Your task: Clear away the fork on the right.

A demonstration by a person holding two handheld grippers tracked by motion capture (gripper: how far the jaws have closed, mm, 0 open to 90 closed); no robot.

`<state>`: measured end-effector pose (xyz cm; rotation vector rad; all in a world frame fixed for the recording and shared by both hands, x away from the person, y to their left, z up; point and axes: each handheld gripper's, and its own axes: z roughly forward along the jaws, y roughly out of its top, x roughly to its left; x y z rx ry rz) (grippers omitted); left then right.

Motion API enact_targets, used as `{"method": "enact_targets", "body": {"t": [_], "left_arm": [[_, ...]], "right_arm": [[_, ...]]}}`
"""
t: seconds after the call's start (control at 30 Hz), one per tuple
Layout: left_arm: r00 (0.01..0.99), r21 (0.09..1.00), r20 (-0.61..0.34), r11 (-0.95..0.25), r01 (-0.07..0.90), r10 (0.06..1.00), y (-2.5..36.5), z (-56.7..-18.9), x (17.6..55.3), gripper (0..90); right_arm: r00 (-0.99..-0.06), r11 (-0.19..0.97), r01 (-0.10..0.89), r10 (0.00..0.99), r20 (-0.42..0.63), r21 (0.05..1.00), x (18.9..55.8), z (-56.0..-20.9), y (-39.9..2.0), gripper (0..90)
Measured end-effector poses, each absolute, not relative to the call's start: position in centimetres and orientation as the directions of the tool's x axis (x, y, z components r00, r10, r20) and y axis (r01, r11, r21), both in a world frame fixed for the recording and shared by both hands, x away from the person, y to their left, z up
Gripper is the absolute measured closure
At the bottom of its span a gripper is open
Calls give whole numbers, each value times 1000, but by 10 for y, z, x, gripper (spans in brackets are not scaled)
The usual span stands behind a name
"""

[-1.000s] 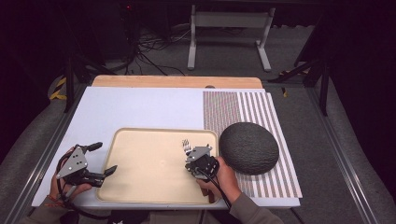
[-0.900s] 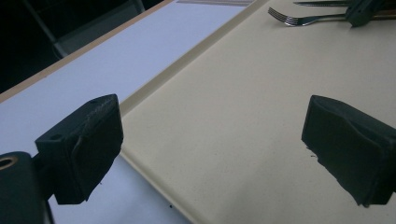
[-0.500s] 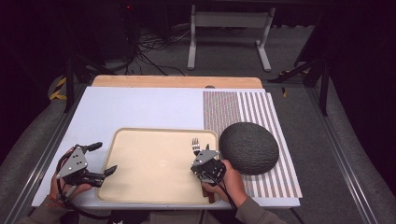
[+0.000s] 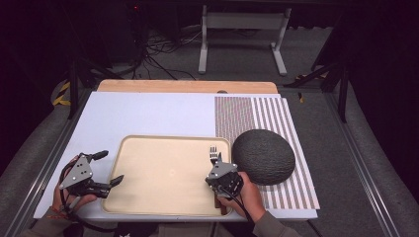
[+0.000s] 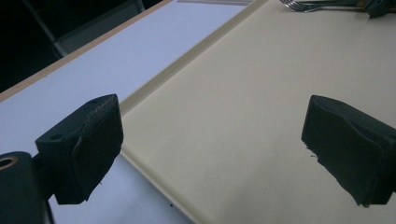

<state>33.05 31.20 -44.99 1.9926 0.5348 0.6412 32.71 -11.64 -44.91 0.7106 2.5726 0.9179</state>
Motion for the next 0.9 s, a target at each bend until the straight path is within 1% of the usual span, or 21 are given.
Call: {"method": "enact_targets", "body": {"t": [0.17, 0.57, 0.8, 0.9], "left_arm": [[767, 885, 215, -452, 108, 604, 312, -450, 329, 65], [769, 884, 215, -454, 108, 602, 312, -450, 330, 65], [763, 884, 222, -455, 105, 607, 313, -450, 329, 64], [766, 884, 218, -454, 107, 605, 313, -450, 330, 64]], "right_arm": [[-826, 669, 336, 548, -133, 663, 325, -448, -118, 875], [-835, 658, 276, 526, -165, 701, 323, -443, -122, 845], [-825, 640, 254, 535, -184, 725, 322, -436, -127, 828], [-818, 624, 245, 543, -187, 742, 322, -434, -130, 805]]}}
